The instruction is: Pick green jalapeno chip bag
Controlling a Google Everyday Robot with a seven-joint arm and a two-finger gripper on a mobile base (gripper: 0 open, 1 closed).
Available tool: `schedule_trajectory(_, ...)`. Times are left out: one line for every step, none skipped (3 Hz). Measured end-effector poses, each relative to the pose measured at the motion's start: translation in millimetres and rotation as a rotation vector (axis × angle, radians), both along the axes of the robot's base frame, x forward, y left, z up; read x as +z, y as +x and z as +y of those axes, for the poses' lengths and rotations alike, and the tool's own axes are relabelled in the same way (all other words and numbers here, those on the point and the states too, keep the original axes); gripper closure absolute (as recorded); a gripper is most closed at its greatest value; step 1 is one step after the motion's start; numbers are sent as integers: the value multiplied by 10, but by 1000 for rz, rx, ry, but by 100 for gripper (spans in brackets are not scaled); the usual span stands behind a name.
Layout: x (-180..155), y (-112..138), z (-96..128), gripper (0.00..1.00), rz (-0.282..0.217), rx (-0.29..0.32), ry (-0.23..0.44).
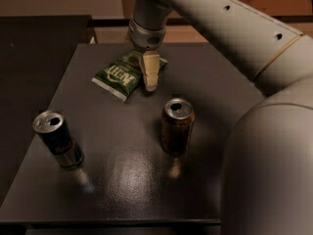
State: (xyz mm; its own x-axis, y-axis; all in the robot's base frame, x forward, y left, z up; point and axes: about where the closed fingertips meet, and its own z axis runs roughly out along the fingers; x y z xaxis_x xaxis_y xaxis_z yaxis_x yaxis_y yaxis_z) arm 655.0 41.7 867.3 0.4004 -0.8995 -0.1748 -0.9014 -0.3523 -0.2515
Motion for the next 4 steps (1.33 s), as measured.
schedule_trajectory(-118, 122, 108, 0, -13, 12, -43)
schedule_trajectory(-205, 227, 160, 0, -26, 18, -89)
schedule_trajectory(-269, 295, 157, 18, -36, 21, -134)
schedule_trajectory(-257, 318, 126, 42, -48, 25, -153)
